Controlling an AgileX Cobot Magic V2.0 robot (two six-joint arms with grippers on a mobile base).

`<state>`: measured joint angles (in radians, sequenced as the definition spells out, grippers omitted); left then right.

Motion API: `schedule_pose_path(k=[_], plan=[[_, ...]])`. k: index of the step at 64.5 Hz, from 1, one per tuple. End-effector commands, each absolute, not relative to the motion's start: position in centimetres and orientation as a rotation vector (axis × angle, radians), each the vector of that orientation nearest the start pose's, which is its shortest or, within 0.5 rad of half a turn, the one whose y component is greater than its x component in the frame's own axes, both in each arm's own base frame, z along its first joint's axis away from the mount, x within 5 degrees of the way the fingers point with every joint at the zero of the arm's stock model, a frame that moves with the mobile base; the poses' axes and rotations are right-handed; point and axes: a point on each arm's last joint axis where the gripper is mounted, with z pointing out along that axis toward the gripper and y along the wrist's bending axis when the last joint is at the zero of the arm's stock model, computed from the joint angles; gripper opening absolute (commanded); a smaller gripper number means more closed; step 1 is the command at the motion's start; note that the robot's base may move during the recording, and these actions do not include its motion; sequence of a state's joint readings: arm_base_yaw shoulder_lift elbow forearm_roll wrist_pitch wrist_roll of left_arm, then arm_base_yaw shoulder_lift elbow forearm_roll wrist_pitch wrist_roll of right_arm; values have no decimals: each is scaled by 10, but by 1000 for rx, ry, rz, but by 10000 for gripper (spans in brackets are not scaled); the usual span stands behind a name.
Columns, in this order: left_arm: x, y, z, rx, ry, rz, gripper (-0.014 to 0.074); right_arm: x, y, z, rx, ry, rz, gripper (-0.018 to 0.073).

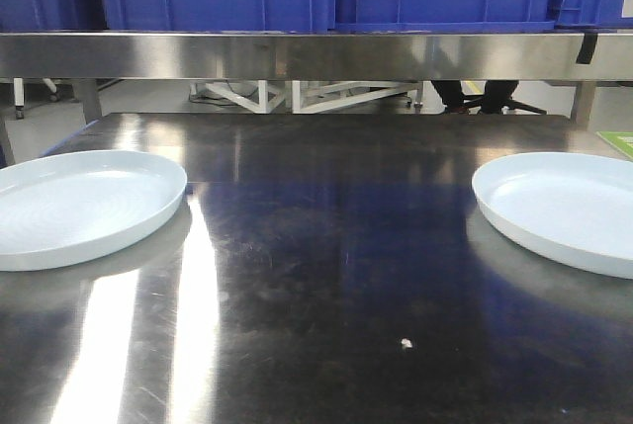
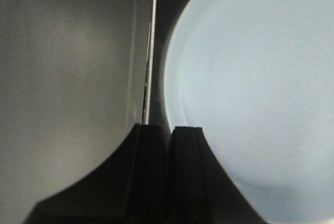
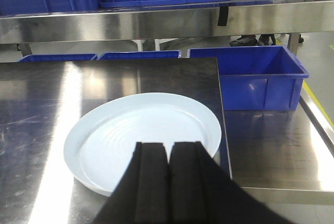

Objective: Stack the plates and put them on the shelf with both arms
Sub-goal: 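Close the left gripper on the white plate's rim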

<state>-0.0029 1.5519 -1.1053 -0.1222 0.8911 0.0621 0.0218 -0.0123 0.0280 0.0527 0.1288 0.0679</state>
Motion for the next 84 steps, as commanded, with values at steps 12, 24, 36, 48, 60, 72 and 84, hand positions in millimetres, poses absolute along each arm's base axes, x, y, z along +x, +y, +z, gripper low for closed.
schedule_pose_path(k=[12,24,36,48,60,72,84], plan=[[339,-5,266,-8,2770,-150,293,55,1,201,66,1524,105,49],[348,-6,254,-13,2828,-173,442,55,1,201,66,1524,105,49],[350,-13,251,10,2835,-187,433,55,1,201,66,1524,105,49],[353,-13,247,12,2833,-182,433,55,1,201,66,1524,105,49],[355,-14,237,14,2865,-182,433,55,1,201,66,1524,105,49],[356,-14,235,14,2869,-182,433,55,1,201,66,1524,105,49],[357,-13,229,20,2891,-171,377,55,1,201,66,1524,105,49]])
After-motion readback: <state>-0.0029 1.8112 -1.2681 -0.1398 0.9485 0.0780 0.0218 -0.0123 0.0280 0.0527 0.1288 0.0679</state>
